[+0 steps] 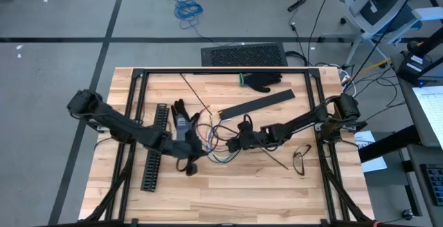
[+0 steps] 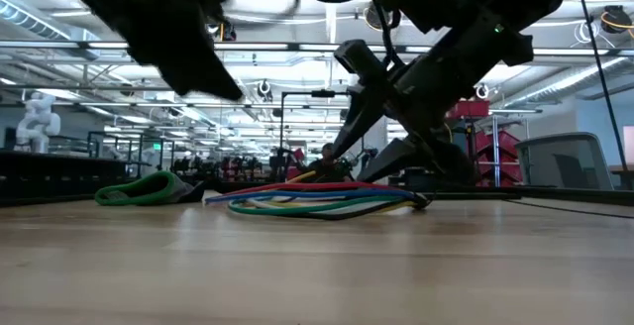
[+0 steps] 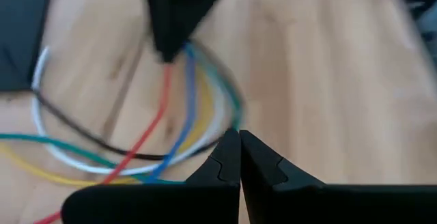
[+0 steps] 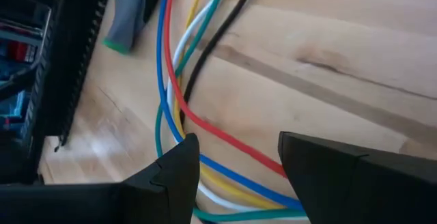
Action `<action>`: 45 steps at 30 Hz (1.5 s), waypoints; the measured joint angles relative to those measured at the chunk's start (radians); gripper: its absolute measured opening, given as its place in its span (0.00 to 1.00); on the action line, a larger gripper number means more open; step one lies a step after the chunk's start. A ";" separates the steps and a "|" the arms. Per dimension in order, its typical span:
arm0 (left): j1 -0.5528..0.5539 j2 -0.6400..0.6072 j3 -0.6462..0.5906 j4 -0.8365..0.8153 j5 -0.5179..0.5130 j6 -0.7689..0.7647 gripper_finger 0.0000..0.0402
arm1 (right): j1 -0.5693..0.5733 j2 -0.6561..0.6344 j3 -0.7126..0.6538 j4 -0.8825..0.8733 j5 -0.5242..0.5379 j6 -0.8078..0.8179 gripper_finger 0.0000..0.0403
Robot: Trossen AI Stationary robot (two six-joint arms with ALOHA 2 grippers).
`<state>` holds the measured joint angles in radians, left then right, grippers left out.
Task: Ziptie cables
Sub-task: Wrap the cable wires with the black zip tie
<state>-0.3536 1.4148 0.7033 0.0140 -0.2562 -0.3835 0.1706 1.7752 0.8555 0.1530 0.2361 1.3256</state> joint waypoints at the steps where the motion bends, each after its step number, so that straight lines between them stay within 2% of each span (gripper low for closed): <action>1: 0.021 0.025 0.000 0.021 0.015 -0.003 0.01 | 0.002 0.000 0.000 0.000 0.006 -0.003 0.48; 6: 0.062 0.143 0.033 0.140 0.130 -0.003 0.01 | 0.002 0.000 0.000 0.014 0.140 -0.026 0.48; 11: 0.045 0.191 0.073 0.138 0.150 -0.002 0.01 | -0.033 -0.002 0.000 0.101 0.240 -0.128 0.48; 14: 0.037 0.193 0.075 0.131 0.150 -0.002 0.01 | -0.067 -0.037 0.000 0.060 0.235 -0.211 0.48; 18: 0.037 0.191 0.075 0.099 0.150 -0.002 0.01 | -0.077 -0.148 0.000 -0.266 0.229 -0.226 0.48; 22: 0.037 0.190 0.076 0.054 0.149 -0.001 0.01 | -0.036 -0.275 0.000 -0.689 0.258 -0.058 0.48; 24: 0.037 0.190 0.076 0.046 0.149 0.002 0.01 | -0.014 -0.300 0.000 -0.814 0.227 0.017 0.48; 26: 0.038 0.190 0.076 0.049 0.148 0.006 0.01 | 0.001 -0.291 -0.001 -0.858 0.154 0.059 0.48; 28: 0.039 0.190 0.076 0.054 0.146 0.005 0.01 | 0.020 -0.254 -0.001 -0.805 0.131 0.066 0.48; 32: 0.039 0.190 0.076 0.055 0.144 -0.003 0.01 | 0.035 -0.151 0.000 -0.549 0.070 0.030 0.46; 36: 0.036 0.190 0.076 0.047 0.144 -0.045 0.01 | 0.038 -0.076 -0.001 -0.542 0.061 0.069 0.40; 39: 0.029 0.189 0.076 0.048 0.151 -0.082 0.01 | 0.043 -0.082 -0.001 -0.535 0.085 0.068 0.35; 43: 0.004 0.189 0.076 0.051 0.152 -0.083 0.01 | 0.041 -0.160 0.002 -0.430 0.099 -0.055 0.32; 45: -0.006 0.189 0.076 0.051 0.154 -0.083 0.01 | 0.041 -0.188 0.003 -0.437 0.095 -0.071 0.31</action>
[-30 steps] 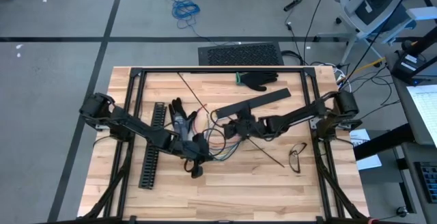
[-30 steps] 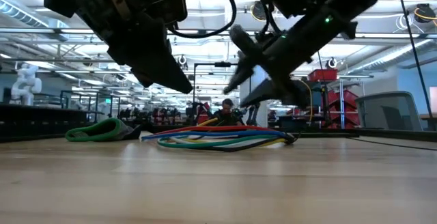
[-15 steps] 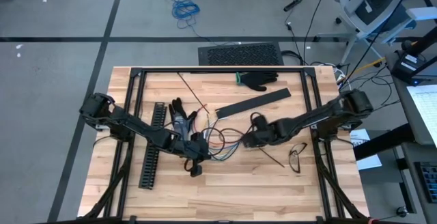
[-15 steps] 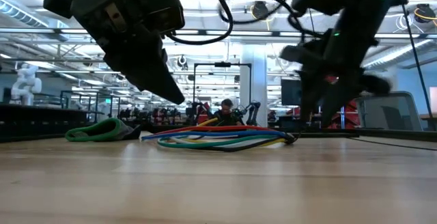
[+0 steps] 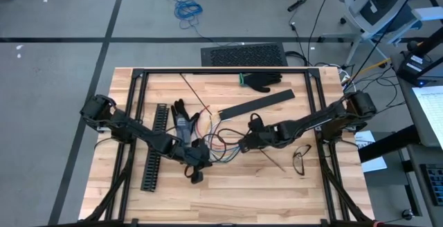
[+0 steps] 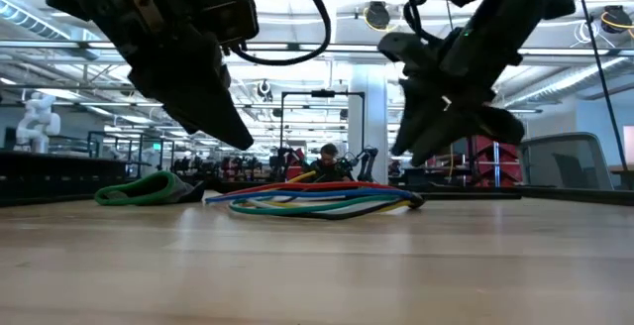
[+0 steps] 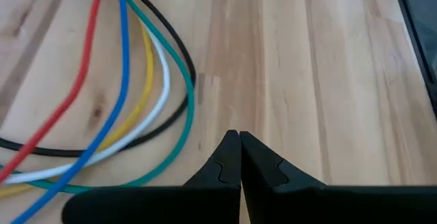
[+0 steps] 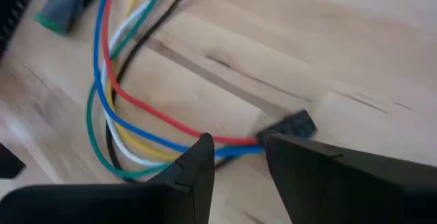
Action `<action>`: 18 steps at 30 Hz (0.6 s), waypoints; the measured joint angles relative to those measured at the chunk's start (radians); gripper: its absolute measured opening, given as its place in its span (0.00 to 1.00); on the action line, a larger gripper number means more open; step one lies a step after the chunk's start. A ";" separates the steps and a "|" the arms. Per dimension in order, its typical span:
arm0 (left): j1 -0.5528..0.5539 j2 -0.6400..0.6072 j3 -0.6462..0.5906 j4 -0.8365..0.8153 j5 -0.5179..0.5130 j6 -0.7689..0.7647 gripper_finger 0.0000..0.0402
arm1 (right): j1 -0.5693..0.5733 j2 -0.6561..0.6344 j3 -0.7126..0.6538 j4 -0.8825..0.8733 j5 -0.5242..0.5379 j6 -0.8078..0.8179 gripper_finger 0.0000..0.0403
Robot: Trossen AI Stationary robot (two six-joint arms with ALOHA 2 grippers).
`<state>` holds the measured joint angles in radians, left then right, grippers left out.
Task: Ziptie cables
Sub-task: Wrap the cable wires with the black zip tie
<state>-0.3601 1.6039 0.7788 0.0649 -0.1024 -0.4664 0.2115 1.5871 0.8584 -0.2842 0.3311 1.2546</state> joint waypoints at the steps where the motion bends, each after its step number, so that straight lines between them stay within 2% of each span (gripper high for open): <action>1: -0.004 0.000 0.000 0.000 0.000 0.000 0.01 | 0.000 -0.006 -0.003 -0.008 -0.015 -0.005 0.31; 5: -0.015 0.000 0.000 -0.001 0.000 0.000 0.01 | -0.001 -0.029 -0.004 -0.007 -0.057 -0.030 0.31; 10: -0.015 0.000 0.000 -0.001 0.000 -0.007 0.01 | -0.002 -0.029 -0.003 -0.175 0.051 0.066 0.28; 13: -0.015 0.000 0.000 0.000 0.000 -0.008 0.01 | -0.016 -0.028 -0.004 -0.264 0.077 0.102 0.20; 16: -0.015 0.000 0.000 0.000 0.000 -0.009 0.01 | -0.022 -0.014 -0.004 -0.219 0.052 0.048 0.05; 18: -0.015 0.000 0.000 0.000 0.000 -0.009 0.01 | -0.021 0.004 -0.004 -0.162 0.033 0.028 0.02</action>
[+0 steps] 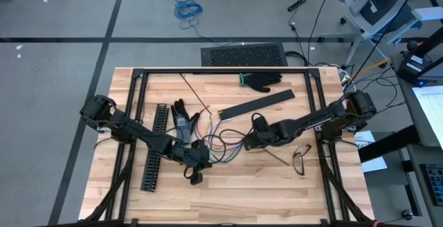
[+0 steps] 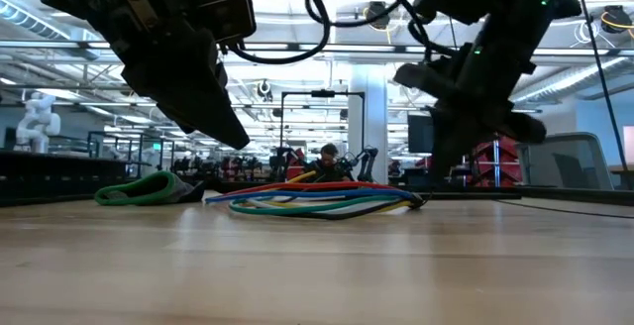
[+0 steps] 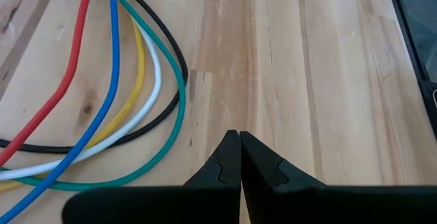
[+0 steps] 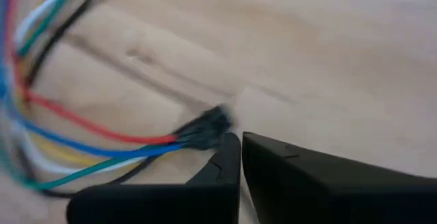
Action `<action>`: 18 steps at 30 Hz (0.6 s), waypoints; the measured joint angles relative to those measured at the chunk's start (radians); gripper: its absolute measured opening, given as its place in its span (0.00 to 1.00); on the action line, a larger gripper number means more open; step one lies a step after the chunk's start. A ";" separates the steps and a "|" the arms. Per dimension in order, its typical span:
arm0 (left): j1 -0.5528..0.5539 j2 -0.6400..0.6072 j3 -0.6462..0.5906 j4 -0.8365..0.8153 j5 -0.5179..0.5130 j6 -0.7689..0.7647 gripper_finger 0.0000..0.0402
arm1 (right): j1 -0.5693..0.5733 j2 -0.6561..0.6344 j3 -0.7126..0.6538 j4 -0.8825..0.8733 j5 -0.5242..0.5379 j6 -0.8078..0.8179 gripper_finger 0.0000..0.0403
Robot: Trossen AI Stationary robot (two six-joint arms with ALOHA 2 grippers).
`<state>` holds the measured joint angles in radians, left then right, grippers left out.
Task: Ziptie cables
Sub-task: Wrap the cable wires with the black zip tie
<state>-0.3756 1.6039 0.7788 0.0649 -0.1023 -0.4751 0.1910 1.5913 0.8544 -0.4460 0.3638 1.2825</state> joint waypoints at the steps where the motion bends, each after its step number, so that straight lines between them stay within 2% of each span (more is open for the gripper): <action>1: 0.000 0.000 0.000 0.000 -0.003 0.000 0.01 | 0.001 0.014 0.000 0.019 -0.004 -0.001 0.01; 7: 0.000 0.000 0.000 -0.002 -0.021 -0.017 0.01 | 0.002 0.089 0.000 0.024 -0.027 0.040 0.00; 18: 0.000 0.000 0.000 -0.003 -0.026 -0.009 0.01 | 0.053 0.092 0.000 0.228 -0.086 0.057 0.00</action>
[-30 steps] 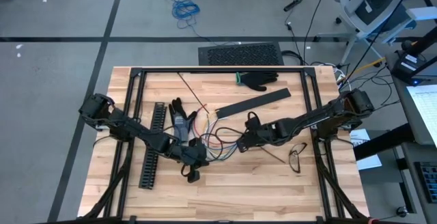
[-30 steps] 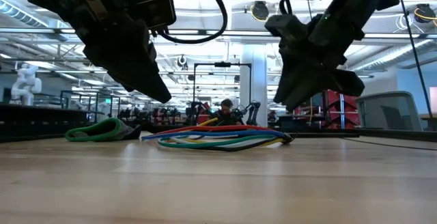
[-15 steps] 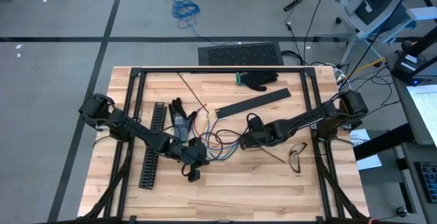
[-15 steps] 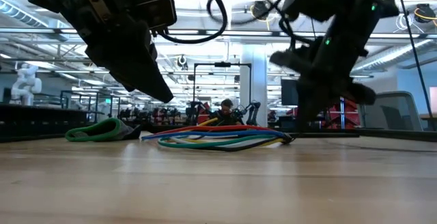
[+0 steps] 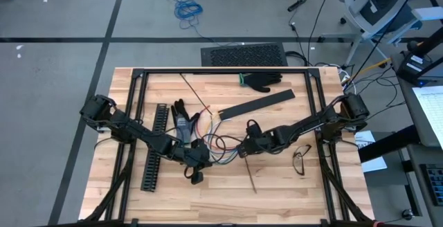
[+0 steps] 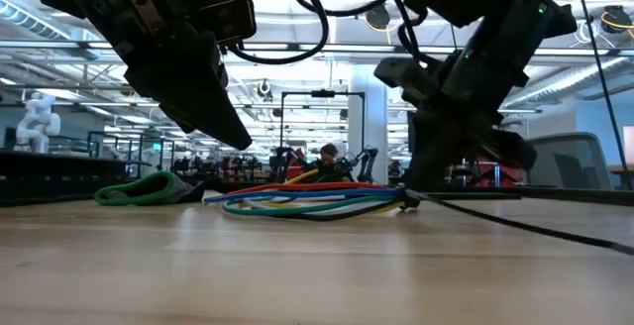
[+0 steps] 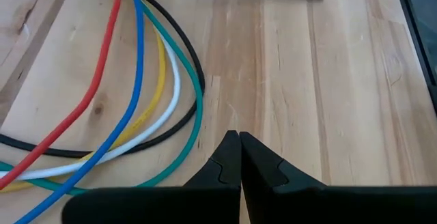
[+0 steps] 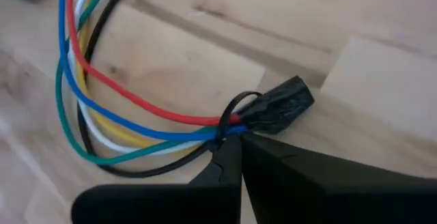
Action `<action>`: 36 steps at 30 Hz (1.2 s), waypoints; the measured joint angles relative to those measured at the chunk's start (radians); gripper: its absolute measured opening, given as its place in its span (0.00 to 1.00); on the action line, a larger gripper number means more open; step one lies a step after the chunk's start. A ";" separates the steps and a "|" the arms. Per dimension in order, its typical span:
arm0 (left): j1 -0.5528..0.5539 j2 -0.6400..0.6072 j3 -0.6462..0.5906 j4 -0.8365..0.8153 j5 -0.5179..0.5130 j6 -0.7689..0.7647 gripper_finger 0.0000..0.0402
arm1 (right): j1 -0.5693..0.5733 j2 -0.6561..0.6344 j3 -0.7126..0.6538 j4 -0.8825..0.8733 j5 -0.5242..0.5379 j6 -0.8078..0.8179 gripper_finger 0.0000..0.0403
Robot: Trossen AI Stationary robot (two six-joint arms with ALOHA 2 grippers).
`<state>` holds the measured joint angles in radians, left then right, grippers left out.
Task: Ziptie cables
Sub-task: Wrap the cable wires with the black zip tie
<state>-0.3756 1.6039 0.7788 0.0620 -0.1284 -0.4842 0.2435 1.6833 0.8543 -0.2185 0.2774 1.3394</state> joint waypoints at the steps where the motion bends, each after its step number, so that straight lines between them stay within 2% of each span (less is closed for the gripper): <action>1: 0.000 0.000 0.000 0.000 -0.003 0.000 0.01 | 0.004 0.000 0.000 0.012 -0.006 0.000 0.00; 7: 0.001 0.000 0.000 0.000 -0.030 0.001 0.01 | 0.007 -0.001 0.000 0.073 -0.050 -0.045 0.00; 11: 0.001 0.000 0.000 0.000 -0.030 0.000 0.01 | 0.014 -0.021 0.000 0.103 -0.039 -0.089 0.00; 15: 0.001 0.000 0.000 0.000 -0.030 -0.005 0.01 | 0.011 -0.078 0.000 0.086 -0.015 -0.207 0.04; 18: 0.001 0.000 0.000 0.000 -0.030 -0.006 0.01 | 0.011 -0.127 0.000 0.072 -0.012 -0.422 0.11; 23: 0.000 0.000 0.000 0.000 -0.007 -0.009 0.01 | 0.019 -0.149 0.001 -0.002 -0.095 -0.953 0.30; 26: -0.004 0.000 0.000 0.000 0.026 -0.039 0.01 | 0.012 -0.149 0.001 -0.084 -0.076 -1.207 0.42; 29: -0.017 0.000 0.000 0.000 0.025 -0.090 0.01 | -0.020 -0.149 0.001 -0.142 -0.017 -1.341 0.51; 32: -0.035 0.000 0.000 0.000 0.005 -0.121 0.01 | -0.064 -0.149 0.000 -0.167 -0.094 -1.454 0.56; 36: -0.046 0.000 0.000 0.000 -0.032 -0.139 0.01 | -0.105 -0.148 0.000 -0.168 -0.180 -1.561 0.54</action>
<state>-0.4218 1.6039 0.7788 0.0620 -0.1607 -0.6235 0.1387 1.5349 0.8547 -0.3864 0.0974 -0.2221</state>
